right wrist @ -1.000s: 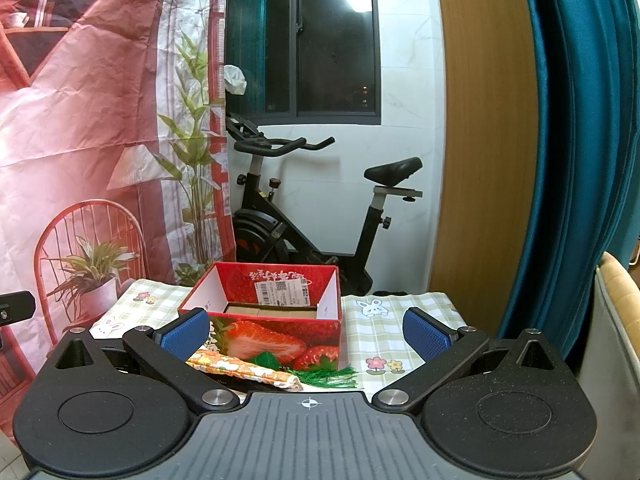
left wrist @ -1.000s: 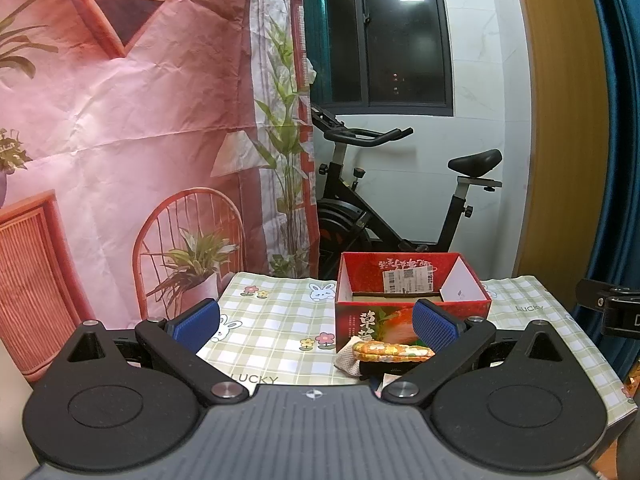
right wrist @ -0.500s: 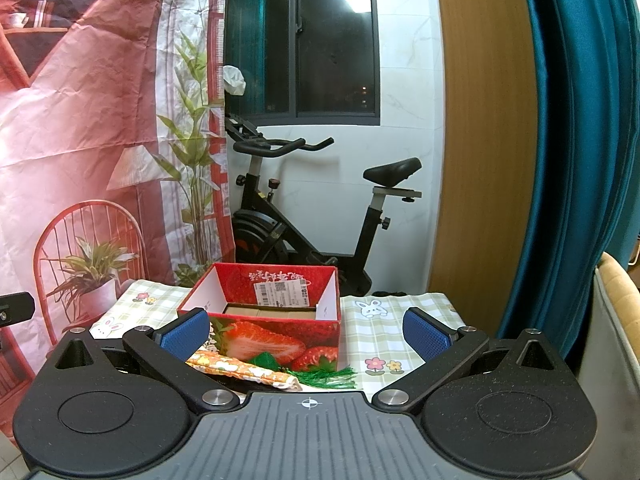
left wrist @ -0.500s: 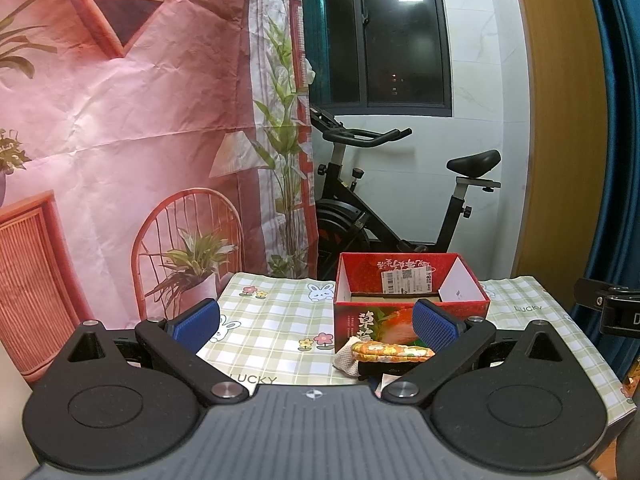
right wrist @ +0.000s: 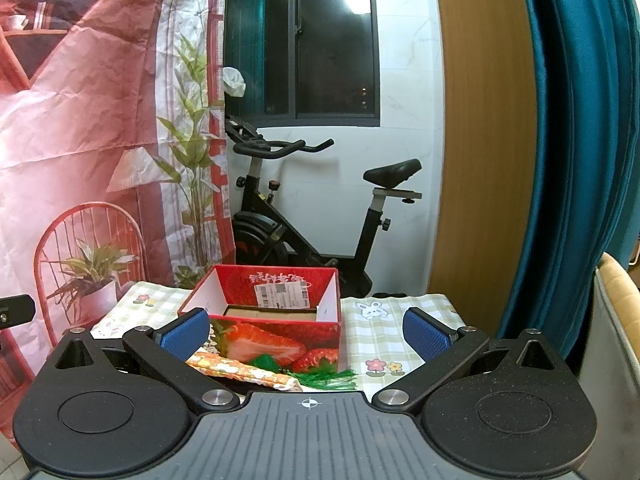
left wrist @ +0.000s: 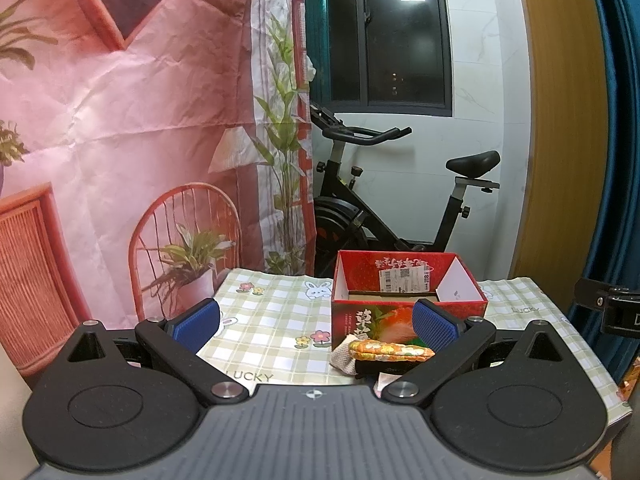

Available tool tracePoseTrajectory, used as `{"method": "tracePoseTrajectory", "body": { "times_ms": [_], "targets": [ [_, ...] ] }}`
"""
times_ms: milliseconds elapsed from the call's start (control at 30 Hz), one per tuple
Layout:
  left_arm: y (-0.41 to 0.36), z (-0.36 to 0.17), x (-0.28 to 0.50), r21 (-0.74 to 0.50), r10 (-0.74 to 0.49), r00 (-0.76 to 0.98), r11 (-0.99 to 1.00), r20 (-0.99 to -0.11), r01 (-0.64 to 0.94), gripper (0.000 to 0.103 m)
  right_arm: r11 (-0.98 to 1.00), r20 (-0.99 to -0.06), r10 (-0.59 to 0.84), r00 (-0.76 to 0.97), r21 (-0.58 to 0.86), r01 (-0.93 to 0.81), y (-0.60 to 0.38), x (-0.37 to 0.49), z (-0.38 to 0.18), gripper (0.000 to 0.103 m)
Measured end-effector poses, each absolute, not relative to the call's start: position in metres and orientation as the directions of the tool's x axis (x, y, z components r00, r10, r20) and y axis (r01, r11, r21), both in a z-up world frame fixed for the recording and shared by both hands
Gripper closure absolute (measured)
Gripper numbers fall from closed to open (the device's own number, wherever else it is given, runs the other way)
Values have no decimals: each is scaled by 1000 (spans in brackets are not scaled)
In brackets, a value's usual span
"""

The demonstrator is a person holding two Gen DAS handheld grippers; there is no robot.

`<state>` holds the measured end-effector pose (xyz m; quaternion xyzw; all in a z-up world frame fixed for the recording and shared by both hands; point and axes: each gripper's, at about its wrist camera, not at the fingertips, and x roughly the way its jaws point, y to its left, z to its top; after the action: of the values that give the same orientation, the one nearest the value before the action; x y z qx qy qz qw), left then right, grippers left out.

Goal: Organize soft objects
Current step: 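Move the left tool down to the pink knit towel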

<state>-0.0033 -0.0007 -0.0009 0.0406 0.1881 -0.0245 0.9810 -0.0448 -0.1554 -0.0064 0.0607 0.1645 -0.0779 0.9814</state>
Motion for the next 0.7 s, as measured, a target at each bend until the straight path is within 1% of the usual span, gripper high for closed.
{"method": "tracePoseTrajectory", "body": {
  "times_ms": [200,333,433,533,633,700],
  "targets": [
    [3,-16,7,38,-34,920,998,-391,53,0,980,-320,-120,940,111,163,-163,-39,-15,0],
    [8,-36,25,34,-19,907,999,-420,37,0,981,-320,-109,941,120,154,-168,-25,-41,0],
    [17,-53,41,5,-28,898,999,-440,34,0,980,-338,-109,935,123,159,-169,-11,-61,0],
    [28,-70,60,-26,-28,877,1000,-479,18,0,977,-369,-98,924,139,159,-174,7,-80,0],
    [31,-86,76,-11,-15,860,1000,-510,10,0,976,-406,-63,912,165,141,-178,22,-100,0],
    [32,-95,85,-5,-12,851,1000,-524,12,0,976,-419,-10,908,193,99,-182,28,-113,0]
  ]
}}
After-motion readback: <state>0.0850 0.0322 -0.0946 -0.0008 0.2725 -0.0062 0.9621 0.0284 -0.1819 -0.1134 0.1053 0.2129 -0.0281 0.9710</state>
